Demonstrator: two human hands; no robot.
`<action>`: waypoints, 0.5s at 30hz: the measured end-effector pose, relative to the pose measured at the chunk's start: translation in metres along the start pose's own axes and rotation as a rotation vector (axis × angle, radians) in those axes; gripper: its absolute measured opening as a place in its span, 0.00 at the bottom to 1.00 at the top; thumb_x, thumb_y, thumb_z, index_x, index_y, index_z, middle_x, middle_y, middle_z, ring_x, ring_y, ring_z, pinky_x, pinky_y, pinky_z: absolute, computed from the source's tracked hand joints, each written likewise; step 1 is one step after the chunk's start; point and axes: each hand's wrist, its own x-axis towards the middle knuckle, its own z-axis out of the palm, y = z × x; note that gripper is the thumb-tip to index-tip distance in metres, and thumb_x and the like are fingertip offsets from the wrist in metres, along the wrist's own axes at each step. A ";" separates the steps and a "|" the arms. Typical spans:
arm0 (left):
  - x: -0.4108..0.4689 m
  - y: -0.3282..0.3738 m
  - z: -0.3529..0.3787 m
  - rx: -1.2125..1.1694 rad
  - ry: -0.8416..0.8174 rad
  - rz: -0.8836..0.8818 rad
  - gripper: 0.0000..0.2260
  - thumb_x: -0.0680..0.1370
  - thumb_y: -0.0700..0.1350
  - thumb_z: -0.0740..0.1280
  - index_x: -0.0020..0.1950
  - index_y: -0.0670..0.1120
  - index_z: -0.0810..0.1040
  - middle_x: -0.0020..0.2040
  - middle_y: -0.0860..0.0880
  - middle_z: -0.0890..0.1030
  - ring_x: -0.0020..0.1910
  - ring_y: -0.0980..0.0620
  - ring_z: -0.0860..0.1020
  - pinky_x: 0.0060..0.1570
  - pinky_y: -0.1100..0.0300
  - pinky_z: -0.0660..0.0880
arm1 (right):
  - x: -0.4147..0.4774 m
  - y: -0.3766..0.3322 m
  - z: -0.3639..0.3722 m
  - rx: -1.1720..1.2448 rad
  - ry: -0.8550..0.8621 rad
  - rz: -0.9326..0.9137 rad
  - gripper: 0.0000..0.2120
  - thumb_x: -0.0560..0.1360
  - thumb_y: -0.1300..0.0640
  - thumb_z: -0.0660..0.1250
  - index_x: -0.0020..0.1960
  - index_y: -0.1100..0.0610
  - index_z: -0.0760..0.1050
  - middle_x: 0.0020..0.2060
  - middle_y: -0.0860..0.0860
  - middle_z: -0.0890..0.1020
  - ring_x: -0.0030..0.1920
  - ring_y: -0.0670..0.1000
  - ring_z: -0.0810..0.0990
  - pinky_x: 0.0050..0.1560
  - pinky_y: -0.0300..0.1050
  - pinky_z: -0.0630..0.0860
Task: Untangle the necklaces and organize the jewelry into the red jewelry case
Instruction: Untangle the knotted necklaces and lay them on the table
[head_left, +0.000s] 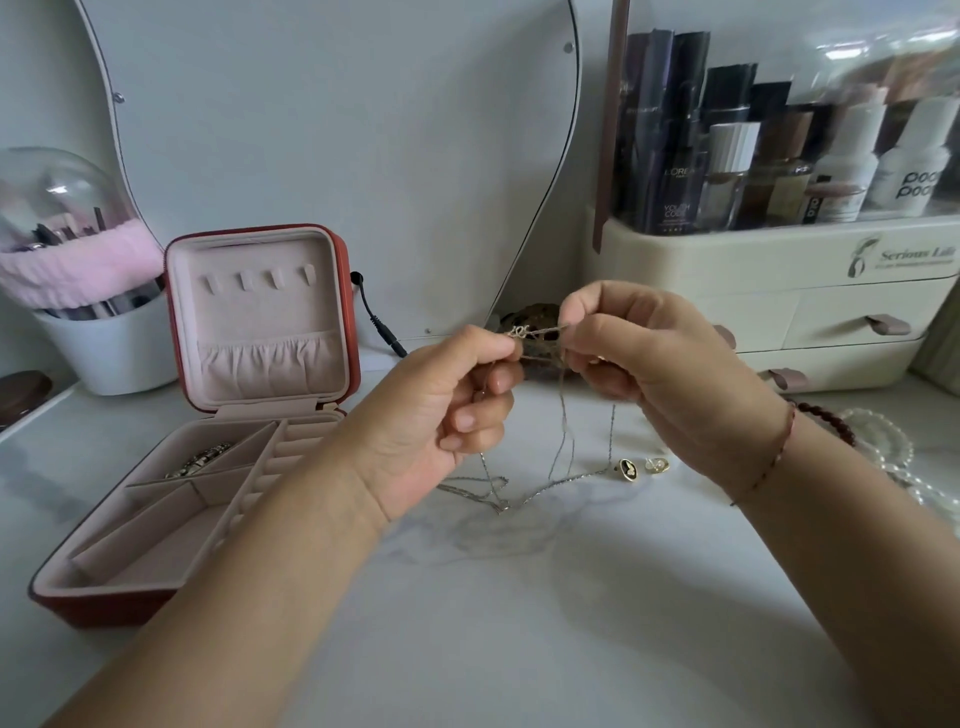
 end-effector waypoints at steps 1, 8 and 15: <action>0.000 0.001 0.000 -0.005 0.014 0.013 0.04 0.70 0.45 0.63 0.38 0.47 0.70 0.31 0.53 0.68 0.21 0.59 0.59 0.19 0.67 0.53 | 0.000 0.001 -0.001 0.003 -0.036 0.013 0.02 0.66 0.62 0.64 0.36 0.56 0.74 0.26 0.48 0.73 0.25 0.45 0.63 0.26 0.34 0.59; -0.001 0.002 0.002 0.004 0.045 0.055 0.04 0.69 0.46 0.63 0.40 0.46 0.71 0.31 0.53 0.69 0.22 0.58 0.59 0.20 0.66 0.51 | -0.001 0.002 0.000 -0.054 -0.124 0.006 0.03 0.68 0.58 0.67 0.36 0.56 0.76 0.30 0.51 0.71 0.31 0.46 0.64 0.32 0.38 0.61; -0.002 0.001 0.001 0.074 0.023 0.112 0.04 0.67 0.45 0.66 0.36 0.47 0.72 0.32 0.52 0.70 0.23 0.58 0.60 0.22 0.65 0.51 | -0.001 0.003 0.001 -0.055 -0.137 0.008 0.10 0.66 0.52 0.71 0.37 0.59 0.75 0.28 0.51 0.73 0.27 0.46 0.64 0.28 0.34 0.61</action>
